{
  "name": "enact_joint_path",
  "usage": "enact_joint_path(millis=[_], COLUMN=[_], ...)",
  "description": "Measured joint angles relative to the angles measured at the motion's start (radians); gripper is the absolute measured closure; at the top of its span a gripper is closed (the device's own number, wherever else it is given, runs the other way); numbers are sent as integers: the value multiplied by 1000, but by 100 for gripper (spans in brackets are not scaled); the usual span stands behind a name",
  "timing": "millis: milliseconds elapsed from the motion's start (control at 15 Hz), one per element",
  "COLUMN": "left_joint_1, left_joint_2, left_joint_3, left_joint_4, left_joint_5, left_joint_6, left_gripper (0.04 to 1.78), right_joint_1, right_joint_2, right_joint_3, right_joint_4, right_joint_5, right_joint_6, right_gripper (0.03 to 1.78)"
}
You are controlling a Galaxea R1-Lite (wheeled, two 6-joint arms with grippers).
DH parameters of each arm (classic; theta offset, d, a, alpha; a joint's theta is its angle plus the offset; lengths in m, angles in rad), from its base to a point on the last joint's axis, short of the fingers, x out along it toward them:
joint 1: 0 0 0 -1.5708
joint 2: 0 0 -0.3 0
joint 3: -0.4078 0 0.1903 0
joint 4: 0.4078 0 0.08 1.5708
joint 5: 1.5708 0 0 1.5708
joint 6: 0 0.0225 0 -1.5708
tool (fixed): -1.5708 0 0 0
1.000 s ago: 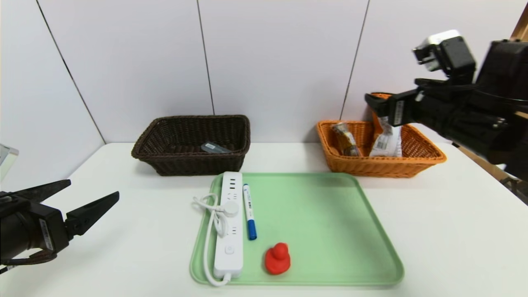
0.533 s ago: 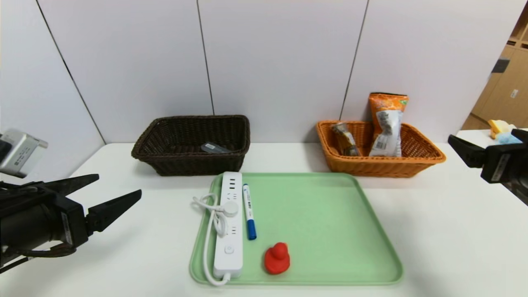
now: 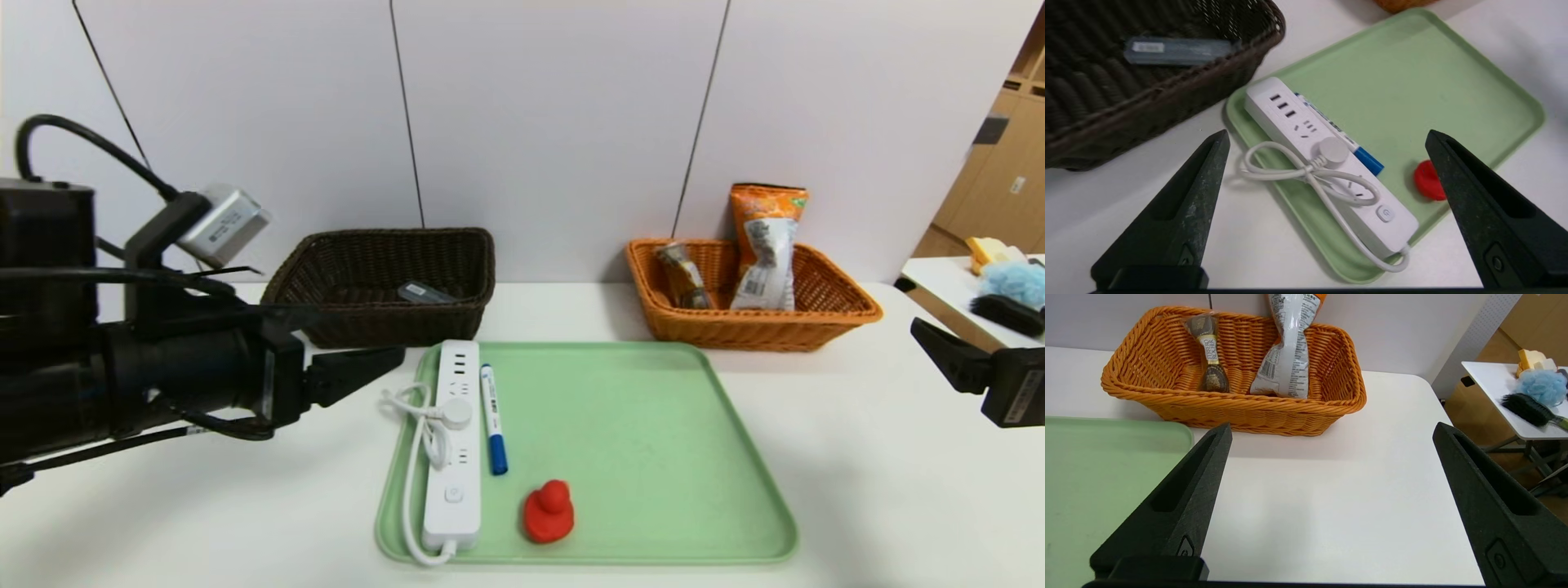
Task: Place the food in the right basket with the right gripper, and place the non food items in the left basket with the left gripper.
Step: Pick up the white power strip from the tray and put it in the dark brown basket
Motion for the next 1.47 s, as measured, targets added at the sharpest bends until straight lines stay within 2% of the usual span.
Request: enact_joint_path(millis=[133, 267, 467, 600, 800, 1000, 1467], left_joint_1=[-37, -16, 74, 102, 96, 56, 4], left_joint_2=[77, 149, 213, 240, 254, 233, 251], left_joint_3=[-63, -83, -70, -60, -43, -32, 14], left_joint_4=[109, 125, 64, 47, 46, 46, 39], left_joint_5=[37, 62, 4, -40, -50, -29, 29], left_joint_6=[-25, 72, 437, 697, 1031, 1250, 1285], left_gripper=[13, 13, 13, 13, 13, 13, 13], right_joint_1=[1, 1, 1, 1, 1, 1, 1], right_joint_2=[-1, -1, -1, -1, -1, -1, 0], right_joint_3=[2, 3, 9, 13, 19, 26, 26], right_joint_4=[1, 1, 1, 2, 2, 1, 1], right_joint_5=[2, 3, 6, 6, 5, 8, 36], right_joint_6=[-1, -4, -5, -5, -6, -3, -1], right_gripper=[12, 12, 12, 12, 12, 12, 12])
